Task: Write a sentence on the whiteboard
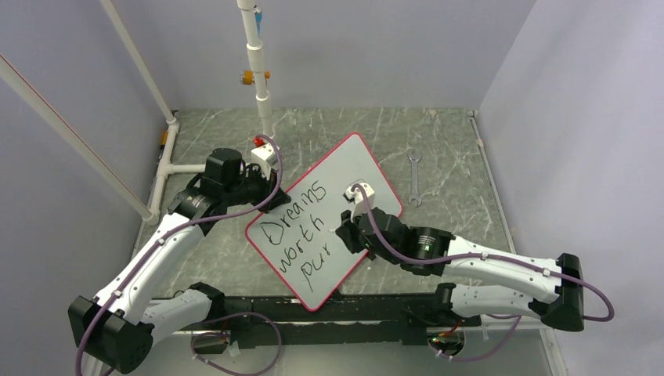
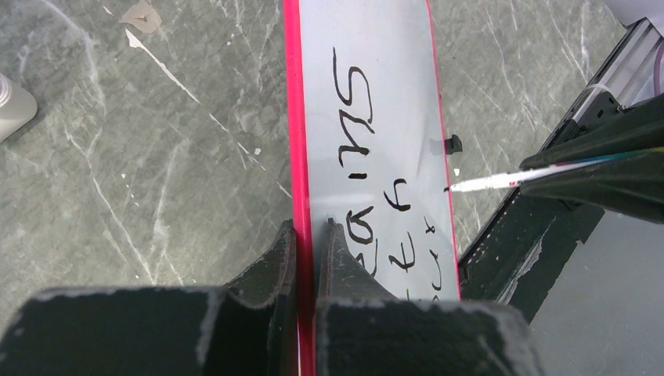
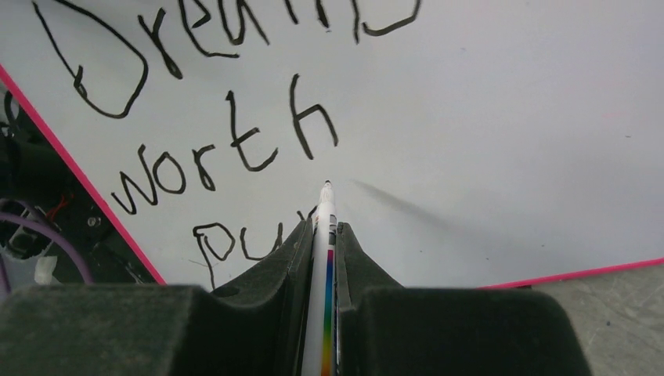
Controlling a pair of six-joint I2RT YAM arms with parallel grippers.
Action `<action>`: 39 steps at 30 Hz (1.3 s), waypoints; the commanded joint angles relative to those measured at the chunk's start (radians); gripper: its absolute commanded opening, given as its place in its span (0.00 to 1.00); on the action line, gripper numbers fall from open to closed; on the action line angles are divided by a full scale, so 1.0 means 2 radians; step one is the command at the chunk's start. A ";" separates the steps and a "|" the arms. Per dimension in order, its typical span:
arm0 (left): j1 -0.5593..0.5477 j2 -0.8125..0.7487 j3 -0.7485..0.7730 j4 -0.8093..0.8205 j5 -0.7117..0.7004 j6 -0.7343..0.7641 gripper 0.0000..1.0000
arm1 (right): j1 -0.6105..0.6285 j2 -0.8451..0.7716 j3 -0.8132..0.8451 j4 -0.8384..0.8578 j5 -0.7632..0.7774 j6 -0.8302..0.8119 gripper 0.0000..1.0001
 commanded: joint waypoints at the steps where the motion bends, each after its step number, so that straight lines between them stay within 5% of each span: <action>1: -0.007 -0.004 -0.003 -0.002 -0.034 0.048 0.00 | -0.017 -0.022 -0.018 0.013 -0.003 -0.004 0.00; 39: -0.007 -0.001 -0.001 -0.007 -0.046 0.049 0.00 | -0.057 -0.005 -0.053 0.071 -0.105 -0.009 0.00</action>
